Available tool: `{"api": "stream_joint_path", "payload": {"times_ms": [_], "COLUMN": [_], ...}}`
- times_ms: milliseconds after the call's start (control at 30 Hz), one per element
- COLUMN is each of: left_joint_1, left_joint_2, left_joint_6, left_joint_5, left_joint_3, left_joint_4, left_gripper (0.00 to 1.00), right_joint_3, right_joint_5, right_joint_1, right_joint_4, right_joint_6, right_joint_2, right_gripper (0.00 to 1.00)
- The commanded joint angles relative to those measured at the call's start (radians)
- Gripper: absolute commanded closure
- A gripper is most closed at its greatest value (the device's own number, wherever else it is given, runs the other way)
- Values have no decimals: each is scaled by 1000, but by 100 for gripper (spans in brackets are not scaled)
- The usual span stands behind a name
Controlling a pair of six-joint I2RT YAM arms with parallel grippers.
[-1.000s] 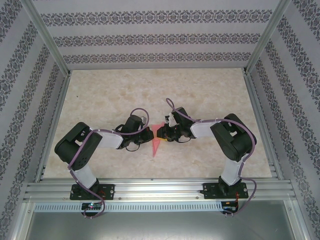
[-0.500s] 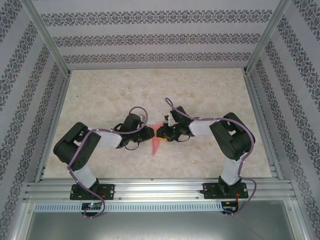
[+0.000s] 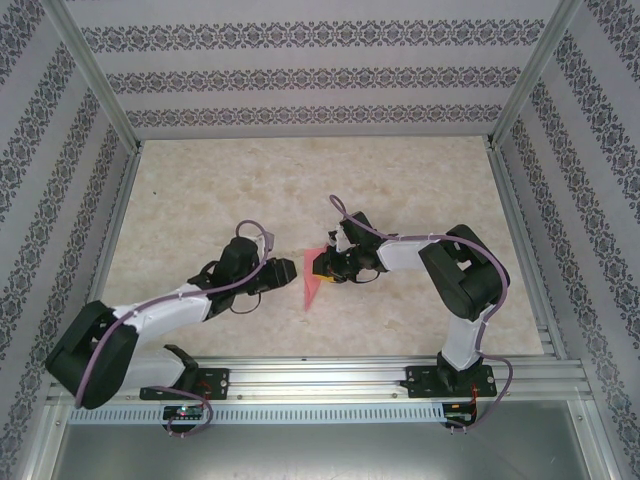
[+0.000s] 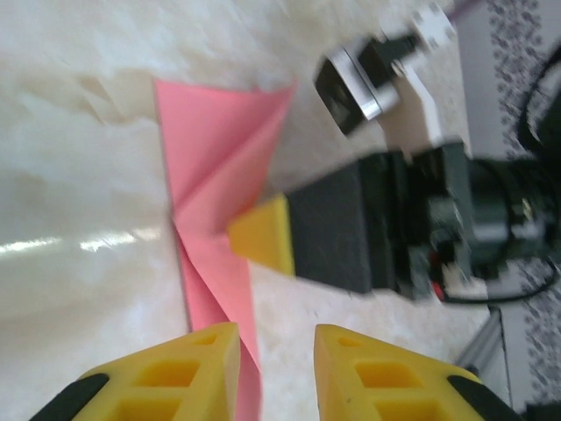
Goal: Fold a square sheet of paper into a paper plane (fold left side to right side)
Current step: Fold the wing for the fifth time at the center of the table.
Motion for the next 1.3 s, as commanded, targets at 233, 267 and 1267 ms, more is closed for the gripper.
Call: {"api": "stream_joint_path", "payload": {"times_ms": [233,267,1267], "left_joint_1": [-161,-170,-207], "left_joint_2": [70,97,319], "left_joint_6": [-71,-75,-58], "left_joint_5": [48,48,-43], "left_joint_3": [34,45,57], "left_joint_4": [57,72,47], "left_gripper": [76,76,78], "right_joint_3": [-19,-19,-2], "right_joint_5": [90,90,95], "right_joint_1": [9,9,8], "right_joint_4": [-56,-56,-86], "right_joint_6": [-8,-8,-29], "right_joint_2": [44,46,54], "right_gripper": [73,73,73]}}
